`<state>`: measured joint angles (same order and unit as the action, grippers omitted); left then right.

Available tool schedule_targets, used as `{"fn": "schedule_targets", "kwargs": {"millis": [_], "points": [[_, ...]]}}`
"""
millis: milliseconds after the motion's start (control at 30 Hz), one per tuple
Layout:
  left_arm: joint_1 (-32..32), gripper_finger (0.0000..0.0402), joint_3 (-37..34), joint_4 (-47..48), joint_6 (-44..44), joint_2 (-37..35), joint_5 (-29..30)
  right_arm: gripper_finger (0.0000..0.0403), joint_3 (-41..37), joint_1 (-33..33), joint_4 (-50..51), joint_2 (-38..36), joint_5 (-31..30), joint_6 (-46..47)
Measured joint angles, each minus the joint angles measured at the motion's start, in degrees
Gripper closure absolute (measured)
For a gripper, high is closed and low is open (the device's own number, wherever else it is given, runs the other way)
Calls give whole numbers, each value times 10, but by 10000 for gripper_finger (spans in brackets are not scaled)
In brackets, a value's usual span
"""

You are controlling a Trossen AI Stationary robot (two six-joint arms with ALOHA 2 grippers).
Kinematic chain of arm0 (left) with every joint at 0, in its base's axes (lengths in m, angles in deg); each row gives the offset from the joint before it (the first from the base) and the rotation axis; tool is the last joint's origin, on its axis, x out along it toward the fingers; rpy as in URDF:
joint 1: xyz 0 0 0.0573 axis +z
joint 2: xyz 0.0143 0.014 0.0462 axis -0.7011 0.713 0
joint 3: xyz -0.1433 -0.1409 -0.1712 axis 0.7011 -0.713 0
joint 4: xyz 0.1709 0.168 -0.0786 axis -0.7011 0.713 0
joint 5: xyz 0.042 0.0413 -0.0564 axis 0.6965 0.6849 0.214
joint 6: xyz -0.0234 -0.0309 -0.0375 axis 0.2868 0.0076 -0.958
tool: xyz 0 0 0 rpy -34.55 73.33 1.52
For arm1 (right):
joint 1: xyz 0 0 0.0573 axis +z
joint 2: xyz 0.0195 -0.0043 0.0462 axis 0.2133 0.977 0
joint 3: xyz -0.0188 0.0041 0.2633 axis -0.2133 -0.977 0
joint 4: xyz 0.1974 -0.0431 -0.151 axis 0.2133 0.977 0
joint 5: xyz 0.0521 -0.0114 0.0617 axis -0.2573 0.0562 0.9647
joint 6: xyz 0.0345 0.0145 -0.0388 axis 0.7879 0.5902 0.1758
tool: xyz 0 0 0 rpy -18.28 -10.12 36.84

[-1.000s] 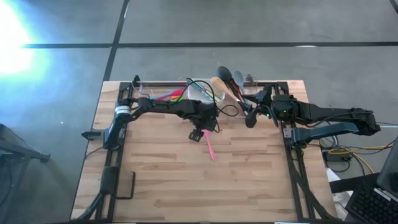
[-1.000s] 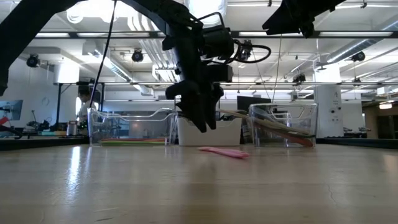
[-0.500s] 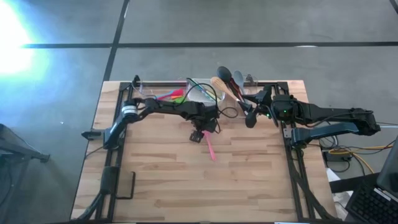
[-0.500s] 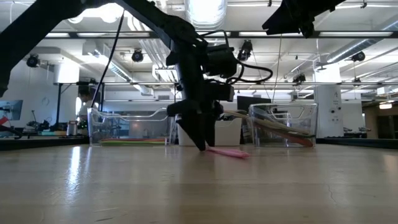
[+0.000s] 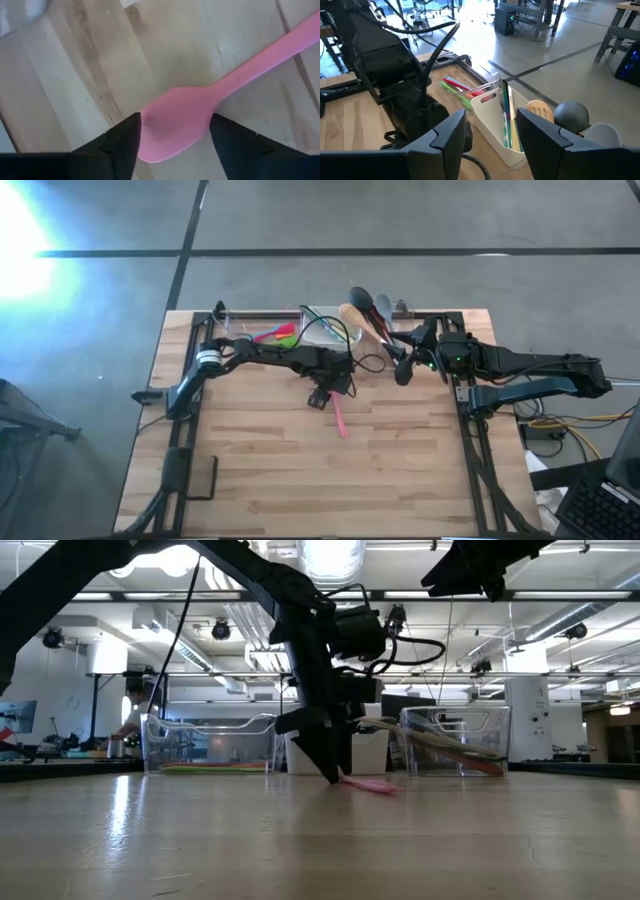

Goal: Pick & Place Kitchen Items
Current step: Put the pink spatula into the left transparent bin

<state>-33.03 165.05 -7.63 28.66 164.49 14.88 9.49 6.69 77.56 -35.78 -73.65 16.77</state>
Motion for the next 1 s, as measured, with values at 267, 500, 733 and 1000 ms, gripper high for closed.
{"fn": "schedule_targets", "kwargs": {"millis": [267,500,733,1000], "points": [[3,291,0,-9,27,1,-35,242,0,0,0,0,0,3],[3,392,0,-6,54,1,-57,251,0,0,0,0,1,5],[5,397,-1,-1,48,1,-70,249,0,0,0,0,2,5],[-10,352,-4,34,-15,-18,-31,241,0,0,0,0,2,14]]}}
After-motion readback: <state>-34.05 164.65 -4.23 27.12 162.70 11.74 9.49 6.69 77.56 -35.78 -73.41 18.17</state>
